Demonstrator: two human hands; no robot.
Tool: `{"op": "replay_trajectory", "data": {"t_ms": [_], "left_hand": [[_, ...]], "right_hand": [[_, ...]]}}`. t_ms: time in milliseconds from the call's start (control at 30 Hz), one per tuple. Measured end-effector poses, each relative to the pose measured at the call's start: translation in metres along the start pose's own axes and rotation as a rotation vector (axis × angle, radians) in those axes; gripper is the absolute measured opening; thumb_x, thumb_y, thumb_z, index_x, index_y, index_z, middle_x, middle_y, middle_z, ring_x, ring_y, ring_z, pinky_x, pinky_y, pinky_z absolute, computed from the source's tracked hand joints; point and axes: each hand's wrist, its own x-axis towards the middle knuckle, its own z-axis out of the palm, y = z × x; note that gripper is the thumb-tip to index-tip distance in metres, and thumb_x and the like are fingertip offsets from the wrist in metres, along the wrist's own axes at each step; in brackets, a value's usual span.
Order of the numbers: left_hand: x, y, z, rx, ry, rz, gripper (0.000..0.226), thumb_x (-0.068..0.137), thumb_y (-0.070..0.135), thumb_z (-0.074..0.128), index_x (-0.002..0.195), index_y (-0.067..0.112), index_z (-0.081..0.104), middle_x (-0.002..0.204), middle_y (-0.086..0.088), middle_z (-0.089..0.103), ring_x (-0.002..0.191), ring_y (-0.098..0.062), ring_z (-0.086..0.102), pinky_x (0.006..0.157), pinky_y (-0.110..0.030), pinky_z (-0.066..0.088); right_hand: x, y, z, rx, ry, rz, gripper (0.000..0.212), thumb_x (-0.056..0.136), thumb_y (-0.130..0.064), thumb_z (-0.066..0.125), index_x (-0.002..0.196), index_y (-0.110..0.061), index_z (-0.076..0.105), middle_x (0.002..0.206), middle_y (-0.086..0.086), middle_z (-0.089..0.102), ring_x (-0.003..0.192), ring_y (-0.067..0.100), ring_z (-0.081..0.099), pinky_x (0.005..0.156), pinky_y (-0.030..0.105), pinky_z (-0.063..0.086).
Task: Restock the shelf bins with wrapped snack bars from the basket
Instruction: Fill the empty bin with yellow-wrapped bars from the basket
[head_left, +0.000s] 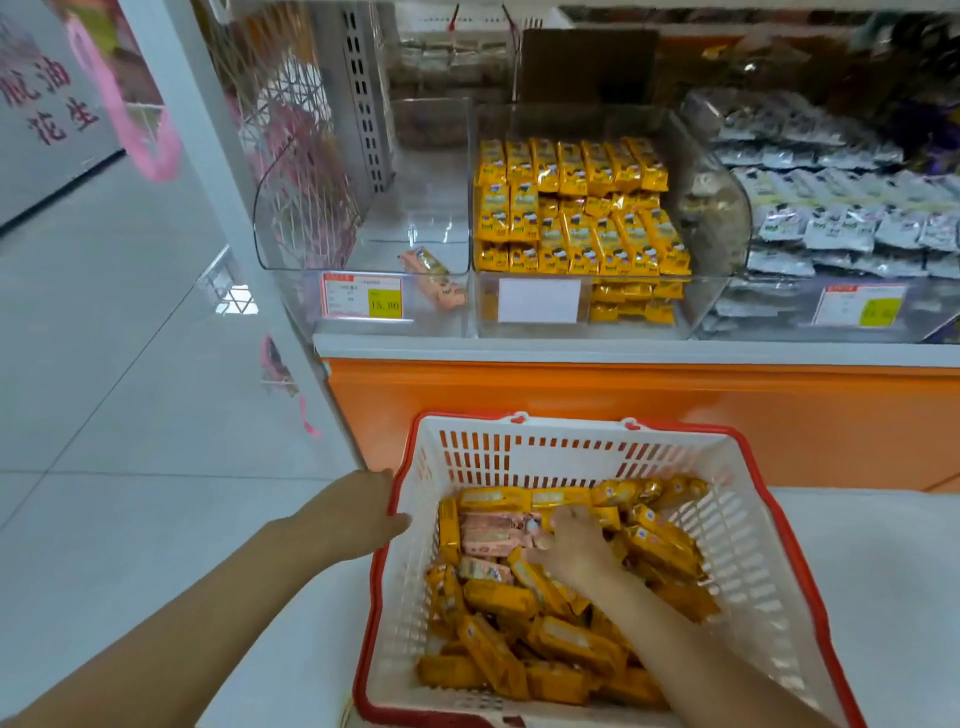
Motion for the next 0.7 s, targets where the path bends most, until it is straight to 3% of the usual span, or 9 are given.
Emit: {"op": "replay_trajectory", "data": {"t_ms": [67,167,267,333,400,500,633,700], "left_hand": [[0.002,0.001,-0.001,-0.003,0.016,0.0,0.052,0.097,0.04,0.046,0.138,0.009,0.039,0.138,-0.009,0.05,0.125,-0.021,0.049,0.098,-0.028,0.041],[0.007,0.002,-0.004,-0.006,-0.001,0.002,0.051,0.098,0.04,0.045,0.137,0.008,0.043,0.137,-0.009,0.051,0.124,-0.022,0.05,0.099,-0.029,0.041],[0.015,0.001,-0.002,0.029,-0.063,-0.014,0.051,0.098,0.043,0.043,0.135,0.008,0.044,0.136,-0.009,0.052,0.123,-0.022,0.051,0.097,-0.03,0.042],[0.022,-0.002,0.005,0.075,-0.122,-0.015,0.046,0.098,0.043,0.043,0.122,0.005,0.053,0.12,-0.011,0.059,0.112,-0.022,0.057,0.086,-0.029,0.045],[0.028,-0.005,0.013,0.086,-0.157,-0.006,0.04,0.098,0.041,0.044,0.11,0.004,0.055,0.099,-0.008,0.059,0.095,-0.02,0.059,0.072,-0.025,0.043],[0.032,-0.003,0.017,0.141,-0.142,-0.002,0.039,0.098,0.039,0.043,0.115,0.005,0.051,0.097,-0.005,0.052,0.095,-0.019,0.056,0.074,-0.025,0.042],[0.034,-0.002,0.017,0.176,-0.118,0.002,0.037,0.098,0.039,0.043,0.113,0.006,0.051,0.091,-0.002,0.049,0.087,-0.017,0.053,0.071,-0.025,0.041],[0.035,-0.001,0.017,0.183,-0.117,-0.002,0.034,0.098,0.039,0.043,0.107,0.007,0.052,0.086,-0.001,0.048,0.083,-0.015,0.051,0.069,-0.024,0.039]], "right_hand": [[0.007,0.006,0.012,-0.026,-0.062,0.082,0.079,0.091,-0.054,0.054,0.149,-0.007,0.027,0.157,0.013,0.014,0.145,0.034,0.01,0.117,0.044,0.02],[0.02,0.013,0.032,-0.015,-0.115,0.131,0.099,0.079,-0.062,0.065,0.152,-0.014,0.019,0.155,0.014,0.019,0.144,0.034,0.015,0.115,0.044,0.021],[0.027,0.016,0.048,-0.039,-0.207,0.101,0.114,0.075,-0.063,0.069,0.155,-0.018,0.001,0.16,0.012,0.0,0.147,0.036,-0.001,0.116,0.047,0.015],[0.031,0.016,0.057,-0.01,-0.247,0.089,0.123,0.071,-0.065,0.071,0.154,-0.013,-0.004,0.161,0.008,-0.009,0.147,0.034,-0.005,0.117,0.046,0.014],[0.033,0.016,0.066,0.023,-0.238,0.069,0.124,0.067,-0.065,0.073,0.154,-0.011,0.003,0.161,0.007,-0.006,0.147,0.032,-0.001,0.117,0.045,0.017],[0.033,0.016,0.077,0.005,-0.176,0.037,0.118,0.068,-0.063,0.075,0.153,-0.008,0.013,0.161,0.009,0.005,0.147,0.031,0.005,0.117,0.043,0.022],[0.037,0.018,0.083,0.045,-0.194,0.058,0.112,0.072,-0.056,0.076,0.152,-0.009,0.012,0.161,0.01,0.004,0.147,0.031,0.006,0.117,0.044,0.024],[0.037,0.017,0.085,0.07,-0.204,0.031,0.108,0.074,-0.049,0.077,0.152,-0.009,0.014,0.158,0.01,0.017,0.144,0.03,0.021,0.113,0.041,0.032]]}}
